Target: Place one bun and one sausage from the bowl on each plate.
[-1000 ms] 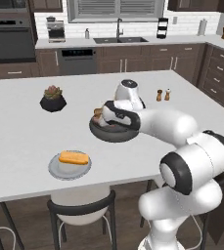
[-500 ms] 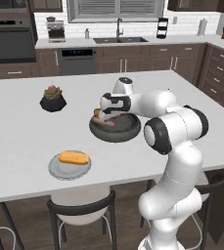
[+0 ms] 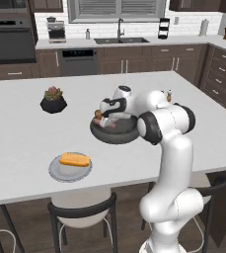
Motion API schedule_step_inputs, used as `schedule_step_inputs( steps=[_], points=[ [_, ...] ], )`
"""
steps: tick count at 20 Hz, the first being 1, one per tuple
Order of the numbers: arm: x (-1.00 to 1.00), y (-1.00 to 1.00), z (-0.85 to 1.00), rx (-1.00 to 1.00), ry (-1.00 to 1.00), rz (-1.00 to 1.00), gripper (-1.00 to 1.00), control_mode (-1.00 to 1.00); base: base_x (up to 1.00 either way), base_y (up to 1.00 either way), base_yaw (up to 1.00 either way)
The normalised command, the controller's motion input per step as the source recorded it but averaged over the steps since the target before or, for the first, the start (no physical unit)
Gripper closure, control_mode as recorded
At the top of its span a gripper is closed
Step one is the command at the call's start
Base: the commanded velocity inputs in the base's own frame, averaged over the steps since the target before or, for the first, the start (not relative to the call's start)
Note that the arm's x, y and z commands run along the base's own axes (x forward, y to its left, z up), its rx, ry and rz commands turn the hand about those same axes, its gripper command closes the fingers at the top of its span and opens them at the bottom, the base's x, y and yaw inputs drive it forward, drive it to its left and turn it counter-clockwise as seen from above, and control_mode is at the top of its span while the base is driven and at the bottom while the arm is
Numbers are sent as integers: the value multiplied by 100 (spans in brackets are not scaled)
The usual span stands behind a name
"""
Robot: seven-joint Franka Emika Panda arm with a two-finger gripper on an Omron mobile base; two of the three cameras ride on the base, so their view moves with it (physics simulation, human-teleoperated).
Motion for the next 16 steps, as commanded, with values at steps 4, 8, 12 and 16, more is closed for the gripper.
schedule_step_inputs(
  steps=[4,8,12,16],
  points=[
    [32,4,-22,0,-1,11,-100,-100,0,0,0],
    [-5,29,-15,0,0,9,100,-100,0,0,0],
    [-36,10,2,0,-3,3,100,-100,0,0,0],
    [-60,0,50,0,-9,0,100,-100,0,0,0]
  ],
)
